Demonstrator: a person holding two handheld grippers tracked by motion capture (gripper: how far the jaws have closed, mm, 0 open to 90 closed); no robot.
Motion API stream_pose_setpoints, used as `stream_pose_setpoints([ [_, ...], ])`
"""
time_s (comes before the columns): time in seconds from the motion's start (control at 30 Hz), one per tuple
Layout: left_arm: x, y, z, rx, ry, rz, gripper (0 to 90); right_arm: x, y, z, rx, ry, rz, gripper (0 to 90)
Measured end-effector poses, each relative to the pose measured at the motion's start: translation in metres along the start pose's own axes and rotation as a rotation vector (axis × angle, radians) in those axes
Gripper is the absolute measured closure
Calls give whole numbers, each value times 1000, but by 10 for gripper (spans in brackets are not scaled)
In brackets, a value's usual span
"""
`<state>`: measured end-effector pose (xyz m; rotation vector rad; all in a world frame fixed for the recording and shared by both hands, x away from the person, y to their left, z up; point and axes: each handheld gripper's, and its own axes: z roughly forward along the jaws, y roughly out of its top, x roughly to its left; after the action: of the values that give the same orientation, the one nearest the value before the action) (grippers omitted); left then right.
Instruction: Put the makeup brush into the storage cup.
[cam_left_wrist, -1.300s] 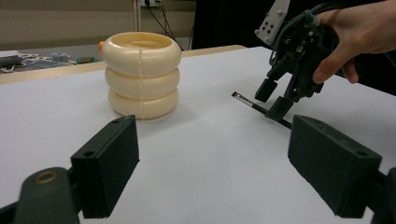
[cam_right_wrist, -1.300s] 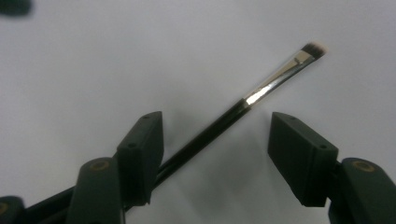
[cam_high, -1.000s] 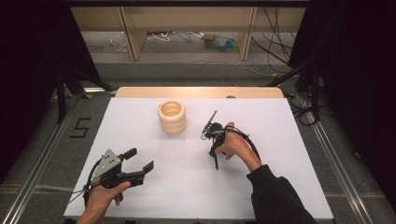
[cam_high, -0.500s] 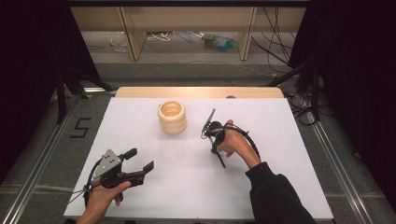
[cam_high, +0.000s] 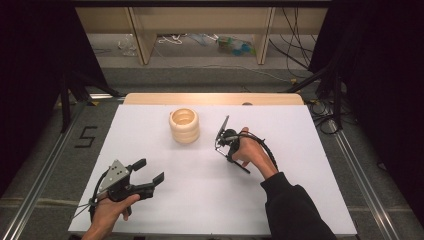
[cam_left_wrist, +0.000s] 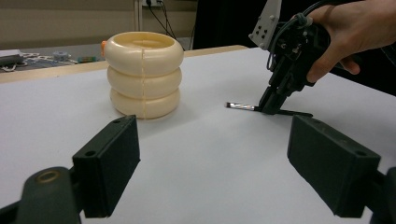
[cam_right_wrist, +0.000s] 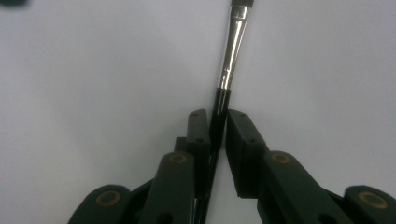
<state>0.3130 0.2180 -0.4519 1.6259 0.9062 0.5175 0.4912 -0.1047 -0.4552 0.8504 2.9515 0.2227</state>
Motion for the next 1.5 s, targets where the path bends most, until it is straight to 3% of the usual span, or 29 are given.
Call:
stream_pose_setpoints([
  [0.43, -1, 0, 0, -3, -1, 3, 172, 4, 5, 0, 34, -13, -24, 838],
  [0.7, 0, 0, 0, -2, -2, 2, 174, 5, 4, -2, 15, -21, -28, 840],
  [0.8, 0, 0, -1, -6, -2, -3, 174, -1, 2, -23, -78, -40, -43, 840],
  [0.87, 0, 0, -1, -6, -2, -4, 174, -1, 1, -34, -153, -38, -26, 840],
  [0.9, 0, 0, -1, -6, -2, -4, 174, -1, 1, -34, -153, -38, -26, 840],
  [0.97, -1, 1, -1, -8, -3, 0, 175, -2, 1, -42, -215, -52, -27, 840],
  [1.07, -1, 1, -1, -3, -2, 3, 175, -4, -1, -48, -273, -59, -28, 840],
  [1.13, 0, 0, 0, -4, -4, 2, 175, -8, -2, -53, -353, -70, -21, 840],
  [1.2, 0, 0, 0, -4, -5, 2, 175, -10, -2, -55, -375, -73, -14, 840],
  [1.23, 0, 1, 0, -4, -5, 1, 175, -12, -3, -57, -426, -87, -9, 840],
  [1.3, 0, 1, 0, -4, -6, 1, 176, -12, -3, -59, -444, -90, 2, 840],
  [1.33, 0, 0, 0, -4, -6, 1, 176, -13, -3, -59, -478, -98, -5, 840],
  [1.43, -1, 0, 0, -5, -6, 1, 176, -13, -2, -61, -576, -87, 12, 840],
  [1.5, -1, 1, -1, -1, -2, 0, 176, -13, -2, -63, -592, -72, 10, 840],
])
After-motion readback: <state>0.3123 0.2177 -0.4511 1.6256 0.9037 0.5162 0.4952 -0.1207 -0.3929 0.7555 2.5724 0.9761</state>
